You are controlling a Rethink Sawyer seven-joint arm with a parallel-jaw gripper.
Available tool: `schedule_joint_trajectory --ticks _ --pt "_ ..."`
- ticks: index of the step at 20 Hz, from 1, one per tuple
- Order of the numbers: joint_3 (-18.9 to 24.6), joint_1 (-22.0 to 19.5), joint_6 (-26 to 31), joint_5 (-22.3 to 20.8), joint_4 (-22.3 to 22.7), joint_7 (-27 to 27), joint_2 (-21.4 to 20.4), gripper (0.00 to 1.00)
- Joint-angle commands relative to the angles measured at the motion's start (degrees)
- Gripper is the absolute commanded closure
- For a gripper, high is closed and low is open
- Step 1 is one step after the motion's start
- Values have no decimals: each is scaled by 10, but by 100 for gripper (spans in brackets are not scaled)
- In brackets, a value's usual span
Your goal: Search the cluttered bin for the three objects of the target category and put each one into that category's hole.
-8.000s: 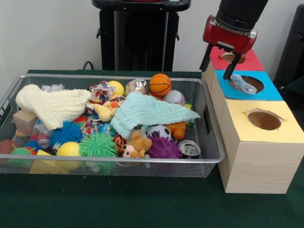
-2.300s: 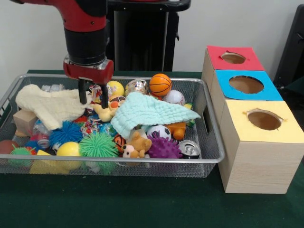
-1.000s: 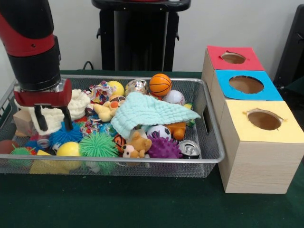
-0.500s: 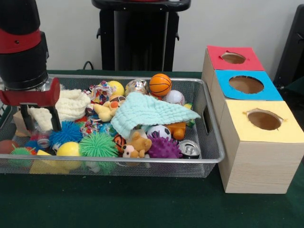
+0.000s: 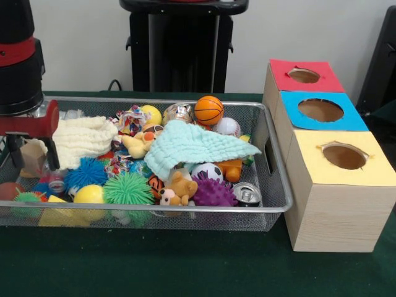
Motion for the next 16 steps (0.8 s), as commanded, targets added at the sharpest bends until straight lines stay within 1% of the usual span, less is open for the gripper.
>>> schedule_joint_trajectory --ticks 1,5,8,12,16 --pt "32 -26 -32 -60 -3 -191 49 0" --pt "42 -36 -46 -64 7 -183 61 0" --pt "42 -39 -55 -69 19 -167 63 0" --pt "48 -37 -64 -66 30 -141 70 0" --pt "48 -28 -71 -61 41 -114 65 0"
